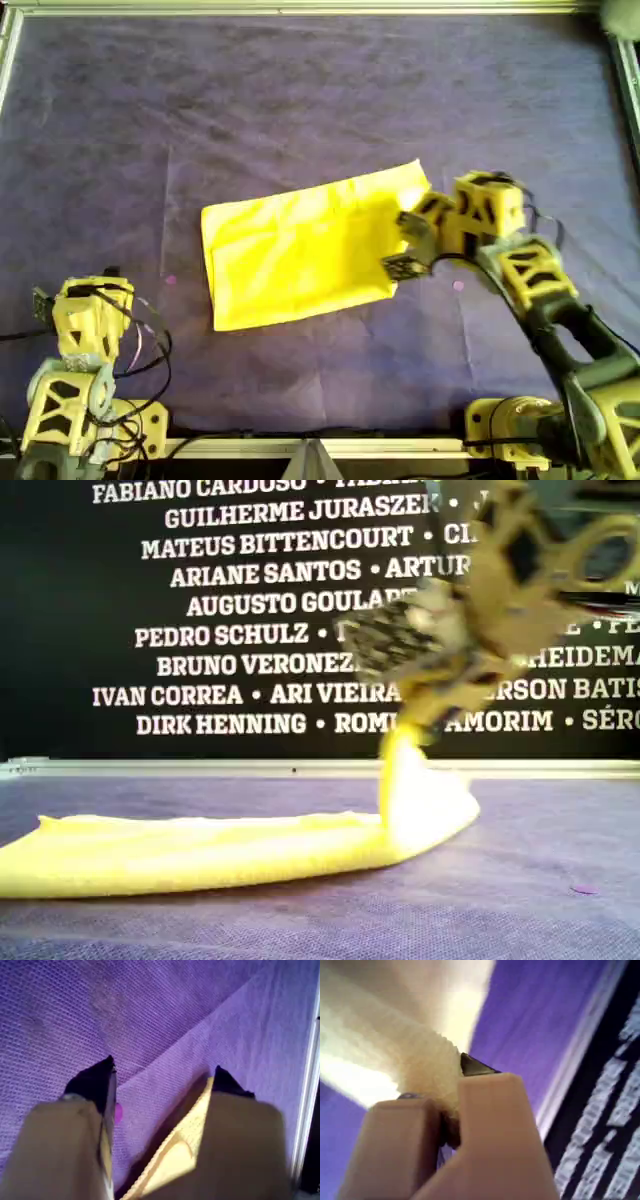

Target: Fold a cloth

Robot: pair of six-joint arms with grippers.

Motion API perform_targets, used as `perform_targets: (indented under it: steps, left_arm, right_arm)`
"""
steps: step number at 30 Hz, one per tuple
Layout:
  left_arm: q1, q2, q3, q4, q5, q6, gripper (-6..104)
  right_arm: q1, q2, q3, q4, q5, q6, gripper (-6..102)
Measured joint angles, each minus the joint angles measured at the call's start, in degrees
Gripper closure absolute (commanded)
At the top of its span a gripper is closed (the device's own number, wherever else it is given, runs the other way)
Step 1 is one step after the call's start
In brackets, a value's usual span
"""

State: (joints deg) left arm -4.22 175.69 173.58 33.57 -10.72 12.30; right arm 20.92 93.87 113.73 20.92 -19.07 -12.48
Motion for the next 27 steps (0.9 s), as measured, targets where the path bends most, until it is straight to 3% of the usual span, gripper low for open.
perform_targets:
  steps: [4,9,17,25,27]
  left_arm:
    - [0.0,0.0,0.0,0.0,0.0,-0.09,29]
    - [0.0,0.0,0.0,0.0,0.0,-0.09,29]
    - [0.0,0.0,0.0,0.0,0.0,0.0,29]
    - [0.0,0.0,0.0,0.0,0.0,0.0,29]
    - [0.0,0.0,0.0,0.0,0.0,0.0,29]
  right_arm:
    - [8.26,-8.0,-9.58,-0.79,0.0,3.43,91]
    - [18.54,-19.42,-23.47,-0.79,0.0,5.71,91]
    - [31.99,-35.86,-43.68,-0.79,0.0,6.24,91]
    - [35.77,-51.59,-55.37,-0.79,0.0,6.24,90]
    - [36.39,-52.82,-55.99,-0.79,0.0,6.24,86]
